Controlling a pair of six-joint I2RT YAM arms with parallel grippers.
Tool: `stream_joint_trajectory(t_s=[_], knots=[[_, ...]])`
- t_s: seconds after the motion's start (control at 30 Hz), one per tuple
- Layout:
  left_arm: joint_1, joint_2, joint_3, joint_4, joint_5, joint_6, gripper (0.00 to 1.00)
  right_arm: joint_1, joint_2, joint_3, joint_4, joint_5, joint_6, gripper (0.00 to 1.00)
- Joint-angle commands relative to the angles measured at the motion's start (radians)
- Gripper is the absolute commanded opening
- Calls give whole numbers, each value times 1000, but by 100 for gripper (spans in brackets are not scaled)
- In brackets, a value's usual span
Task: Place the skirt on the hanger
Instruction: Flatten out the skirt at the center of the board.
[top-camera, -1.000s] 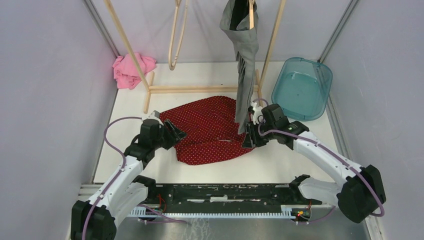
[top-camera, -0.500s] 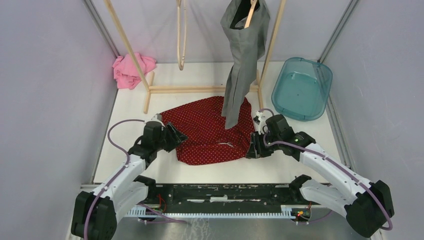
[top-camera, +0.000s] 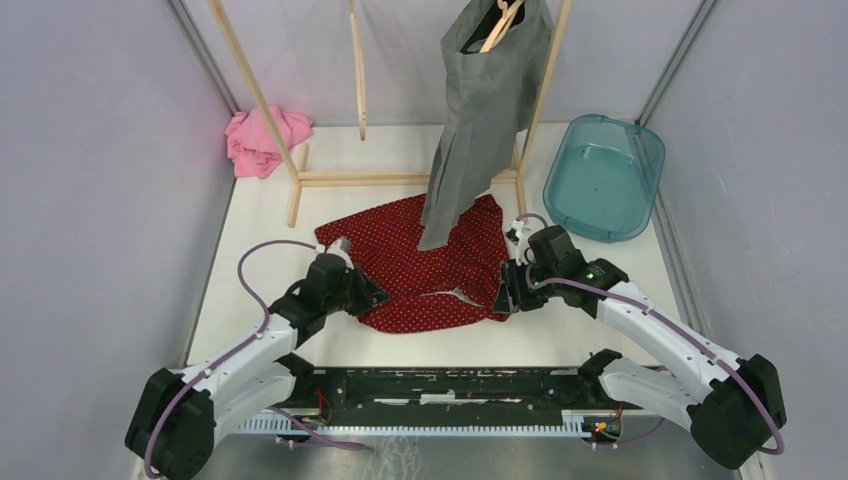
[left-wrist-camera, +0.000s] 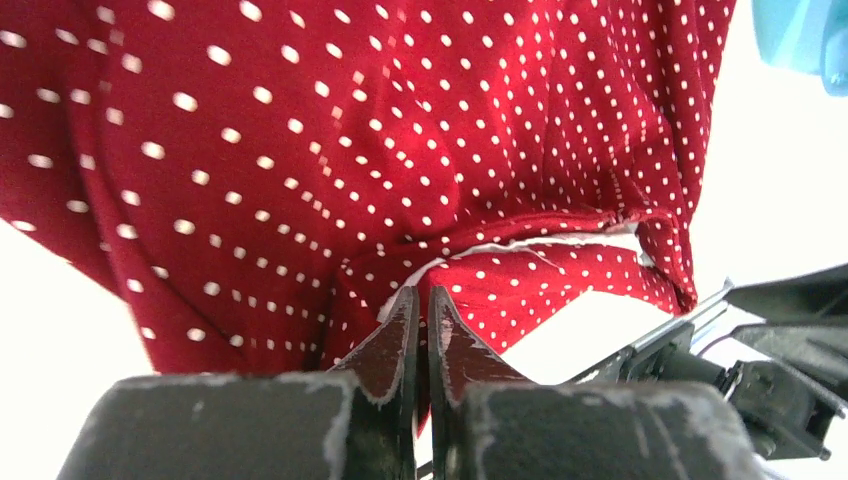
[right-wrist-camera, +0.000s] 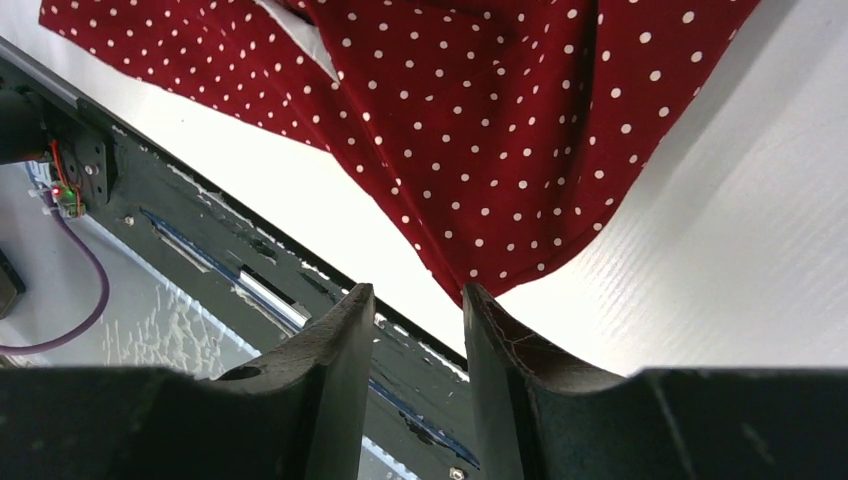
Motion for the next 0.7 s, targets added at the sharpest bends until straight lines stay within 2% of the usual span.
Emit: stream_joint_trajectory(t_s=[0.0, 0.2, 0.33, 0.57, 0.67], knots=[[-91, -55, 43, -13, -70, -49, 3, 4, -6, 46, 3, 48, -11, 44], [-199, -196, 32, -131, -161, -108, 3, 4, 43, 81, 18, 72, -25, 45], [-235, -323, 16, -216, -170, -137, 3, 7, 77, 94, 40, 68, -29, 45], [-244, -459, -11, -333, -72, -165, 3, 27, 157, 111, 90, 59, -28, 46], [-243, -505, -42, -344, 15, -181, 4, 45, 219, 142, 117, 58, -24, 46]])
